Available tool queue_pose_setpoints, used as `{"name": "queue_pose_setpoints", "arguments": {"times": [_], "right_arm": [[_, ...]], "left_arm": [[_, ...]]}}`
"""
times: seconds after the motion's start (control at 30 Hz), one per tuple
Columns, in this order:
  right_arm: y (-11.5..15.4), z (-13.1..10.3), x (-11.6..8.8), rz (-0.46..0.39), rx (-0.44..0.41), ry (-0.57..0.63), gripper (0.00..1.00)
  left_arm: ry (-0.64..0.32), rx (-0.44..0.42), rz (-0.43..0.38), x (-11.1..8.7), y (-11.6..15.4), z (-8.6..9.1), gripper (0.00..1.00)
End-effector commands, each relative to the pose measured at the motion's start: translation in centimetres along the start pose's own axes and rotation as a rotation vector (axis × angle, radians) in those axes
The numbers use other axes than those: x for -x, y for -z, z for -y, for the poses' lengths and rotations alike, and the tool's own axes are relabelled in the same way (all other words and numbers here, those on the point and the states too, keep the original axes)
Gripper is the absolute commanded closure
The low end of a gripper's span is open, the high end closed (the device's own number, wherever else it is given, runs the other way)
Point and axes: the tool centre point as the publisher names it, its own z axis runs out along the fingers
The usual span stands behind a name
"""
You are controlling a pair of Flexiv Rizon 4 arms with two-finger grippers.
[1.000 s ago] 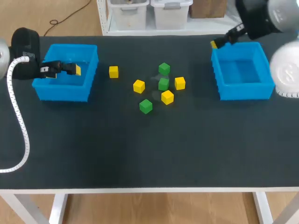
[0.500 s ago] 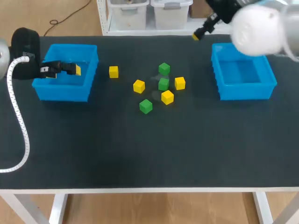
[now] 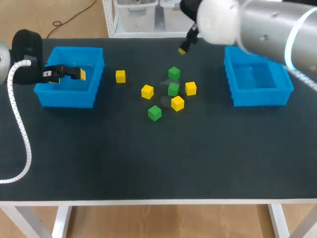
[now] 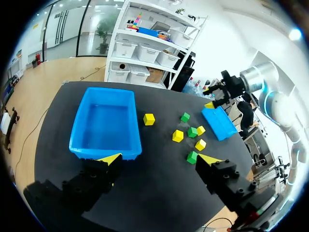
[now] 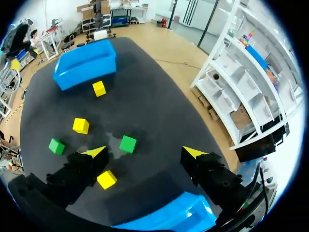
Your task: Put the green cubes in the right bin and the yellow cubes in the left bin.
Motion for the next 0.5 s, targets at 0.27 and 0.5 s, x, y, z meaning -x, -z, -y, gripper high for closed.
{"name": "queue_pose_setpoints", "arguments": {"times": [0.27, 0.5], "right_arm": [[-6.4, -0.9, 0.3, -0.049, -0.001, -0.046, 0.00], [-8.7, -1.5, 0.1, -0.070, -0.034, -0.083, 0.00]], "left_arm": [[-0.003, -0.016, 0.008, -0.1, 0.0, -0.4, 0.00], [-0.003, -0.016, 0.008, -0.1, 0.0, -0.4, 0.00]]}}
